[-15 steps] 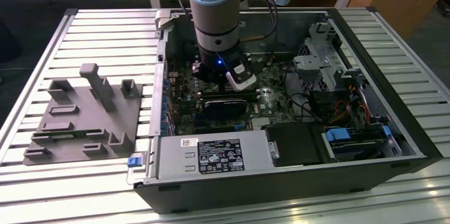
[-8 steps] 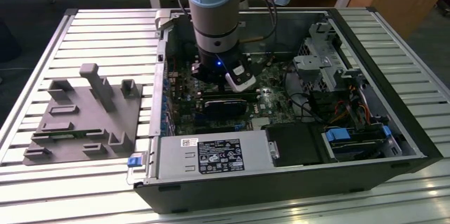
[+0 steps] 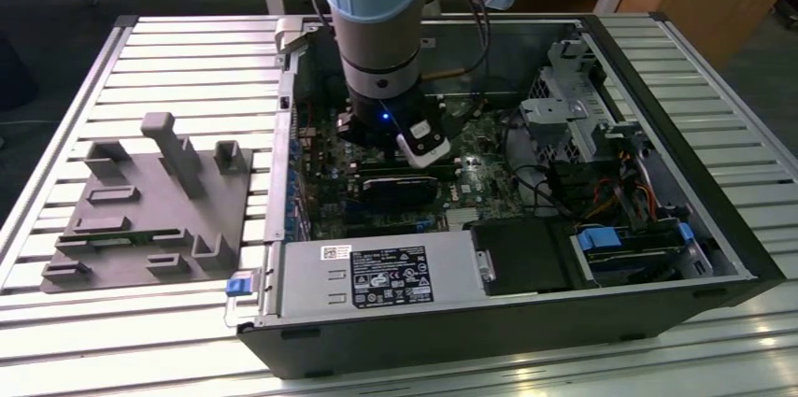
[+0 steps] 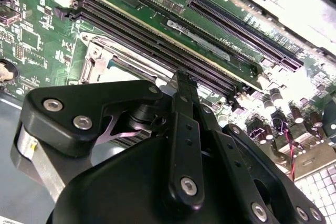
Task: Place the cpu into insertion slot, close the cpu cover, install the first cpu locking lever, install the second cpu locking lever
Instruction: 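Install the second cpu locking lever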
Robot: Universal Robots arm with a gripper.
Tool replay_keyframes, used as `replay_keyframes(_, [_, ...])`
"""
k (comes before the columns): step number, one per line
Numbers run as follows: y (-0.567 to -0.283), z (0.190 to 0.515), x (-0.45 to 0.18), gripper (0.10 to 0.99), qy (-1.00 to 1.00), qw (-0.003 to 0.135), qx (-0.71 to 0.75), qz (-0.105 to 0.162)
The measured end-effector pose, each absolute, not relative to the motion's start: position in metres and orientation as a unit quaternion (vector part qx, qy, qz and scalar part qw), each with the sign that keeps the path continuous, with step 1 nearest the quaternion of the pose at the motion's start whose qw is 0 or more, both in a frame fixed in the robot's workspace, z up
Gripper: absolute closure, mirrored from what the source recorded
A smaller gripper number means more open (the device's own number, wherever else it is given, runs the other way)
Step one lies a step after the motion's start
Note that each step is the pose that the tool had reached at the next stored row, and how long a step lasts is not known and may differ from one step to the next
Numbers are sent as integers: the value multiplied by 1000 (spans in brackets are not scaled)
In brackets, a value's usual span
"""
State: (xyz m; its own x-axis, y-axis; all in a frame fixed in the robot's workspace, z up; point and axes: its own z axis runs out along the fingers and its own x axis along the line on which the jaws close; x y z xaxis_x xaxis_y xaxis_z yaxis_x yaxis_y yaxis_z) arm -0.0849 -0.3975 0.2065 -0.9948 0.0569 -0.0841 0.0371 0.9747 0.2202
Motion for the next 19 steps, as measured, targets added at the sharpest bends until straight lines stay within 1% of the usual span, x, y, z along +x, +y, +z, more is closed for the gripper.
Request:
replay_keyframes(7, [-400, 205, -86, 980, 992, 45, 24, 118])
replay_keyframes(13, [-401, 201, -87, 980, 989, 44, 25, 142])
replay_keyframes(19, [-402, 199, -89, 980, 988, 44, 25, 146])
